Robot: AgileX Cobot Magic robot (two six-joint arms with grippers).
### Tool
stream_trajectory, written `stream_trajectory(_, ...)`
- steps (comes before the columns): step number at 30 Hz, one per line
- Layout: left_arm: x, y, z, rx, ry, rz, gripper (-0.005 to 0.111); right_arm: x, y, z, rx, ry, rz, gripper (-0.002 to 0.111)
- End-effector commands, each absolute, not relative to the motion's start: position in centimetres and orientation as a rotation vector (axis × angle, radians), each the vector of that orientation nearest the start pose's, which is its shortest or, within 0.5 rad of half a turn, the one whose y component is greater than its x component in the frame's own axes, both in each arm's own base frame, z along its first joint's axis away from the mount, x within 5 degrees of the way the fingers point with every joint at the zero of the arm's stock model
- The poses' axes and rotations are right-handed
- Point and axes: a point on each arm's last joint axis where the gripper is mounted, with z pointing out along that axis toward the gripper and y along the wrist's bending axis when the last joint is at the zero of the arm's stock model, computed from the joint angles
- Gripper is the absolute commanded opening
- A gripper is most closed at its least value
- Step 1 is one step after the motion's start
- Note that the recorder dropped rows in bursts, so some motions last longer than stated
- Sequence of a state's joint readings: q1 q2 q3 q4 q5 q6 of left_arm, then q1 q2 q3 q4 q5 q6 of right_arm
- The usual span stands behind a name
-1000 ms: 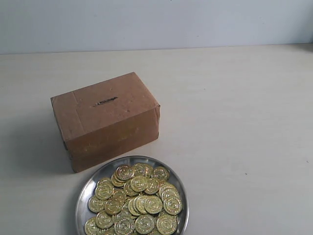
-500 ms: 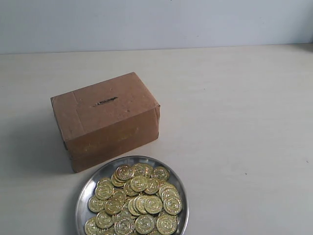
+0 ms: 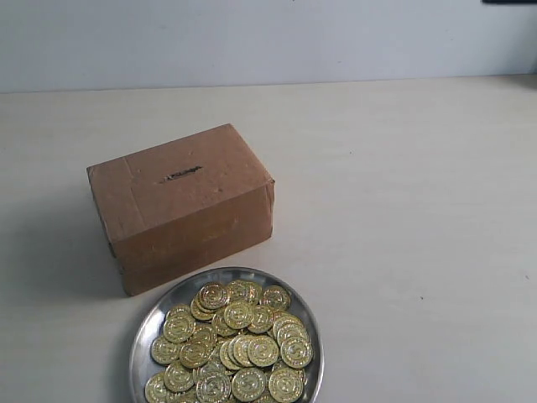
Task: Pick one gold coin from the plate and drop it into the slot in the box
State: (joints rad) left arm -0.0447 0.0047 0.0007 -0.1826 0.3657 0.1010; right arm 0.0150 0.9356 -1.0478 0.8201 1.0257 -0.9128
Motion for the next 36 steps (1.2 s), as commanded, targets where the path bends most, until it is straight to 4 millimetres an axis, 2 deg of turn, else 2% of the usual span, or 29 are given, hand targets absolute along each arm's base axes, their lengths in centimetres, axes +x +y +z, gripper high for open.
stream_trajectory(1,5.3,-0.8,18.1,0.022,1.84,-0.145,0.0,19.3,7.2,37.6,-0.928,2.042,0.473,0.0)
stream_trajectory(5,5.3,-0.8,18.1,0.022,1.84,-0.145,0.0,21.5,8.9,34.7,-1.021,2.166,0.487,0.0)
stream_trajectory(10,5.3,-0.8,18.1,0.022,1.84,-0.145,0.0,23.8,12.0,31.5,-1.144,2.208,0.488,0.0)
stream_trajectory(16,5.3,-0.8,18.1,0.022,1.84,-0.145,0.0,25.4,15.7,27.1,-1.281,2.27,0.515,0.0)
stream_trajectory(25,5.3,-0.8,18.1,0.022,1.84,-0.145,0.0,25.9,20.5,20.4,-1.537,2.281,0.516,0.0)
stream_trajectory(31,5.3,-0.8,18.1,0.022,1.84,-0.145,0.0,24.9,22.5,16.4,-1.806,2.257,0.42,0.011)
stream_trajectory(36,5.3,-0.8,18.1,0.022,1.84,-0.145,0.0,24.2,23.7,15.2,-1.874,2.222,0.397,0.026)
